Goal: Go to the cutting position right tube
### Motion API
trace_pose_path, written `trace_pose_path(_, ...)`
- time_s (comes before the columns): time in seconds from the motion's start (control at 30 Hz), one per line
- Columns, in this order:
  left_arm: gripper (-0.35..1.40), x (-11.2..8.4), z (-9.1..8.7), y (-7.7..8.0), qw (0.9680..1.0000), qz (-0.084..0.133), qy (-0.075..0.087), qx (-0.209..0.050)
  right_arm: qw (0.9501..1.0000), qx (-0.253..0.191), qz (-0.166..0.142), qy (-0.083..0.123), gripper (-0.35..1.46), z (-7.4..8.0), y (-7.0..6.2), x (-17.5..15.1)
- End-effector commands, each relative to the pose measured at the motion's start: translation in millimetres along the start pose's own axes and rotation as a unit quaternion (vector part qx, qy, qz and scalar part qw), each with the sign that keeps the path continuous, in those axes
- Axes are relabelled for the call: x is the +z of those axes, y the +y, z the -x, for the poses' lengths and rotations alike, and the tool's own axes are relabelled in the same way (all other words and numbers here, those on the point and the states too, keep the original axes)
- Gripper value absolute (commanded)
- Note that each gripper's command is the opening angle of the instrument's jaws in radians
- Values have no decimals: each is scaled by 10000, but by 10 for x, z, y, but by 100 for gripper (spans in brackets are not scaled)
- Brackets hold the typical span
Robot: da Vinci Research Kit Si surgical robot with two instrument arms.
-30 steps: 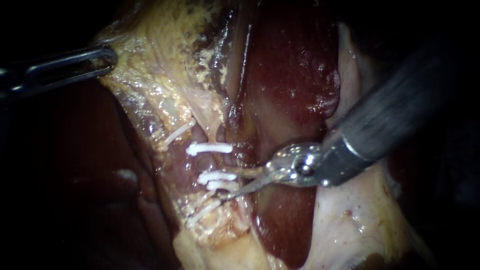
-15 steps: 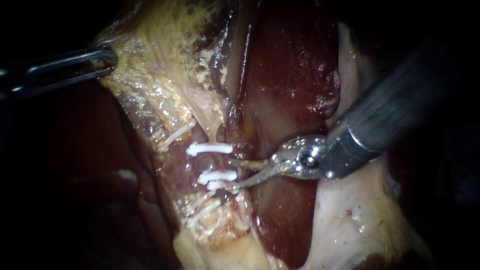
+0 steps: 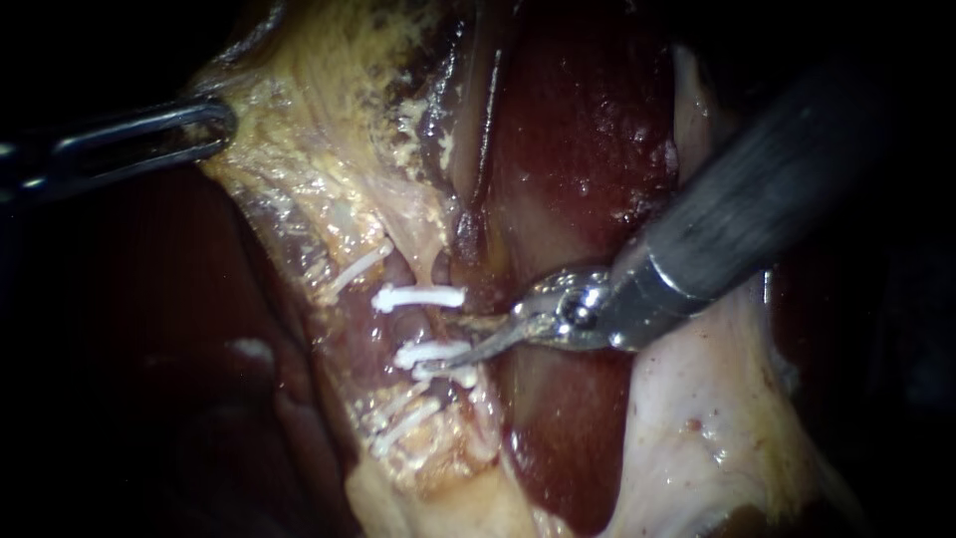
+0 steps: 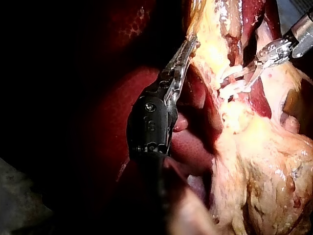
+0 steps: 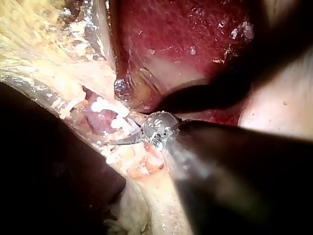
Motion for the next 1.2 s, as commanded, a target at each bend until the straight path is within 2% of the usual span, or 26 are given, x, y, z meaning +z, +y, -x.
trace_pose_path(0.03,-35,0,0,0,10000,0,-1,0,10000,-35,-60,51,95,-1,1,1)
trace_pose_path(0.17,-35,0,0,0,10000,-1,-1,1,9987,-488,-150,92,96,-2,3,0)
trace_pose_path(0.33,-35,0,0,0,10000,-2,0,1,9939,-963,-430,335,93,-4,4,-8)
trace_pose_path(0.57,-35,1,-1,6,10000,-15,2,-20,9899,-1120,-705,502,73,-9,-1,-11)
trace_pose_path(0.83,-35,2,-2,5,10000,-10,-3,-18,9855,-1295,-928,587,63,-16,-8,4)
trace_pose_path(0.93,-35,3,-3,5,10000,-8,-4,-18,9859,-1200,-1000,607,63,-19,-11,14)
trace_pose_path(1.1,-35,3,-3,5,10000,-8,-5,-18,9878,-919,-1100,615,53,-23,-14,30)
trace_pose_path(1.2,-35,3,-3,5,10000,-7,-5,-18,9881,-726,-1169,686,46,-25,-13,34)
